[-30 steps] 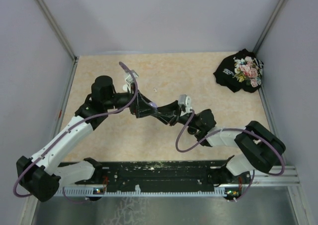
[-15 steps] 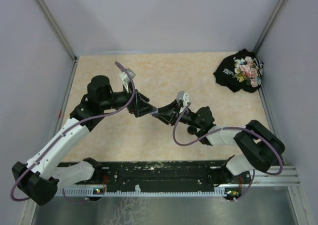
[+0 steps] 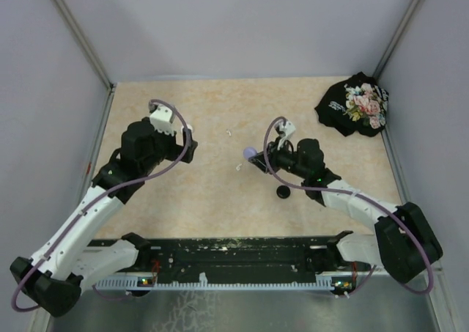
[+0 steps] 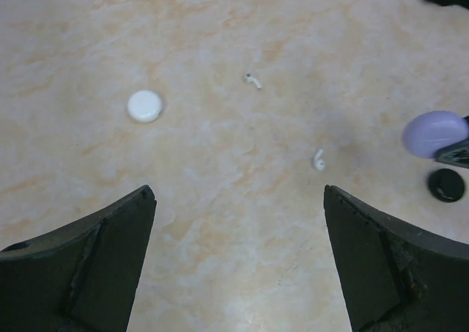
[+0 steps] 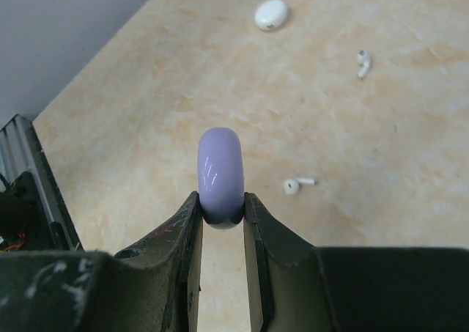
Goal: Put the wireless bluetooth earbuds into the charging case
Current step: Close the charging case, then place the charging case at the center of the board.
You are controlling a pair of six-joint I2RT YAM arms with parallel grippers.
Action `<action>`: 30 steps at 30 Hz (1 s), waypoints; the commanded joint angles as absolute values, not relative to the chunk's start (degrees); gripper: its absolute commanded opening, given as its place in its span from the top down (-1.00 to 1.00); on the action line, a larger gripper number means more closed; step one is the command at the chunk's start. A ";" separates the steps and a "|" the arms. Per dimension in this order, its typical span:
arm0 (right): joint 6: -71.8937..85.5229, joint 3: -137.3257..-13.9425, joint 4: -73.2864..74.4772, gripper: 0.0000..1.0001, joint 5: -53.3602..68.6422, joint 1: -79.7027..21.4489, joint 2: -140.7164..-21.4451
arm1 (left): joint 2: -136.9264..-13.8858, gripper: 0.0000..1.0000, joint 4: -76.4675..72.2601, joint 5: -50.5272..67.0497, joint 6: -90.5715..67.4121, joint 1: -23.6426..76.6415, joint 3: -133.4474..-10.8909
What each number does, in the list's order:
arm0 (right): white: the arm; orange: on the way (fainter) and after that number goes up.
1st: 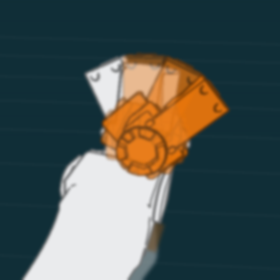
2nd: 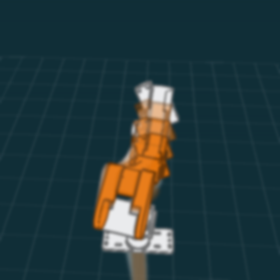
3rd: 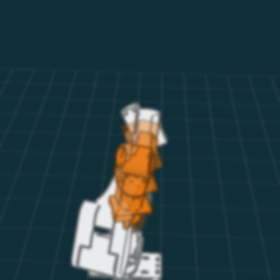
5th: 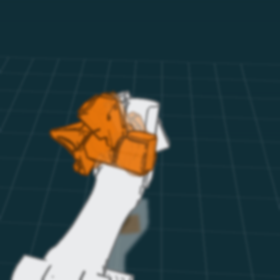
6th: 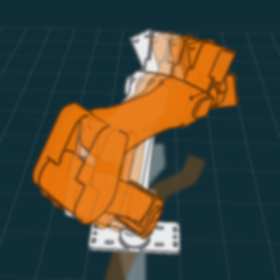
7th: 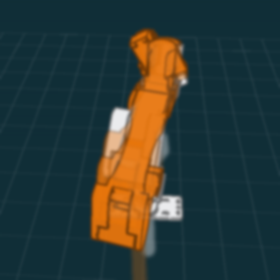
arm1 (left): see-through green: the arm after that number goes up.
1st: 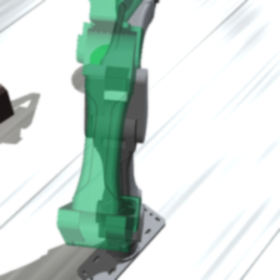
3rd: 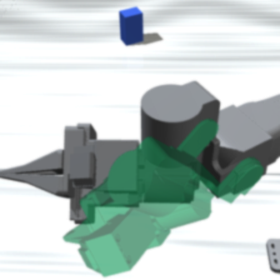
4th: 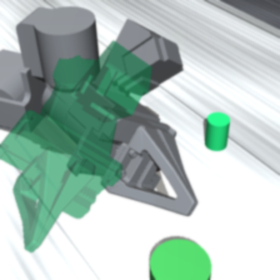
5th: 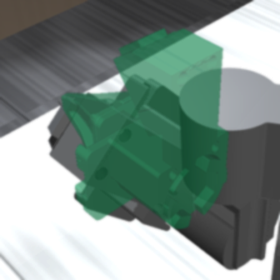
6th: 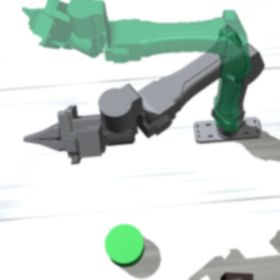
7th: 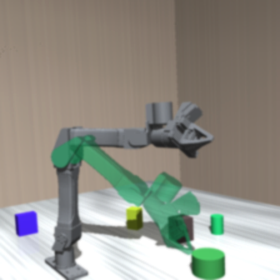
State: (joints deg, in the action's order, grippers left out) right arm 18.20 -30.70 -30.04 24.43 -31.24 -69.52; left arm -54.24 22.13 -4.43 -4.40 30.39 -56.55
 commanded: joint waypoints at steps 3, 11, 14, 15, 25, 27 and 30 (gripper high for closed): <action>22.43 -33.65 -11.12 1.00 21.91 -25.27 -64.51 | -52.42 -1.00 20.76 -14.87 -1.86 27.57 -51.63; 26.61 -32.97 -1.03 1.00 27.88 -12.64 -66.85 | -49.83 -1.00 16.38 -1.17 -6.24 18.69 -43.68; 27.17 -32.47 -1.14 1.00 28.60 -9.89 -69.41 | -48.74 -1.00 15.23 0.43 -6.61 16.71 -42.72; 27.14 -32.63 -1.14 1.00 28.79 -9.62 -70.61 | -48.53 -1.00 14.94 0.88 -6.85 16.03 -42.65; 24.47 -33.64 -2.05 0.92 28.36 -9.45 -80.39 | -47.51 -1.00 12.31 6.33 -8.91 9.82 -40.86; 23.72 -33.76 -0.97 0.77 27.76 -9.38 -80.90 | -47.82 -1.00 12.12 7.26 -9.09 9.14 -40.59; 22.95 -33.91 0.78 0.44 26.19 -9.35 -80.27 | -49.46 -1.00 12.26 6.73 -10.71 8.48 -40.80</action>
State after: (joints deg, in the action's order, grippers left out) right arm 24.82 -31.24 0.14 27.53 -9.56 -80.71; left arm -48.42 14.15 5.15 -8.51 9.54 -40.97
